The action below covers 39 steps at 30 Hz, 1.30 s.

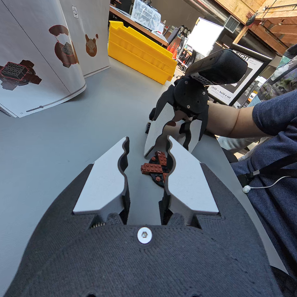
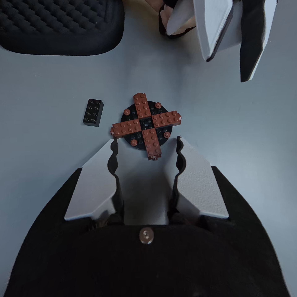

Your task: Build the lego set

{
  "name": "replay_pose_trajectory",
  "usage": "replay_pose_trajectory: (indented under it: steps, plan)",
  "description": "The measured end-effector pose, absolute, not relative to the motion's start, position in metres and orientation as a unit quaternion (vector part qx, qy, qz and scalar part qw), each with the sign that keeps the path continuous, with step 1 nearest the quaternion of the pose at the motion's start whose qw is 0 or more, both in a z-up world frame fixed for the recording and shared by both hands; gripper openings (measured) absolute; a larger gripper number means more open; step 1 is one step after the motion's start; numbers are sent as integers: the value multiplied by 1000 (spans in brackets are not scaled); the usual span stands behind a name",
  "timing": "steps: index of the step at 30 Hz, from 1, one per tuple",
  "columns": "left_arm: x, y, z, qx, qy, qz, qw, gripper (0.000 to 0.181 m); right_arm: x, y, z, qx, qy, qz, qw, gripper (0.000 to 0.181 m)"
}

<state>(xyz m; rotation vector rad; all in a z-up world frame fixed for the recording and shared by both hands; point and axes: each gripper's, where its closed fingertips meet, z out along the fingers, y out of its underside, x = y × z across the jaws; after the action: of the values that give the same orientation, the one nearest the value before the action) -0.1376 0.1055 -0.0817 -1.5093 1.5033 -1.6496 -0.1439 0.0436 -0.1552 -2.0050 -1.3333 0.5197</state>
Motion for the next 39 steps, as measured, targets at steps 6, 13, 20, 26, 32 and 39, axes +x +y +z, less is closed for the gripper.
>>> replay_pose_trajectory:
  steps: [6, 13, 20, 26, 32, 39]
  plan:
    - [-138, 107, -83, -549, 541, -598, 219, 43, -146, 39, -155, -762, -514, 209, 334, 62]
    - [-138, 108, -80, -550, 541, -594, 228, 43, -148, 36, -155, -759, -519, 206, 335, 51]
    - [-140, 115, -74, -564, 529, -586, 243, 43, -149, 37, -153, -763, -512, 193, 343, 50]
    - [-159, 121, -89, -614, 533, -545, 205, 49, -155, 42, -145, -740, -533, 146, 384, 50]
    - [-165, 96, -88, -600, 515, -606, 90, 53, -158, 41, -134, -697, -570, 68, 430, 49]
    - [-173, 63, -126, -601, 561, -569, -25, 50, -151, 45, -133, -678, -583, 8, 447, 48]
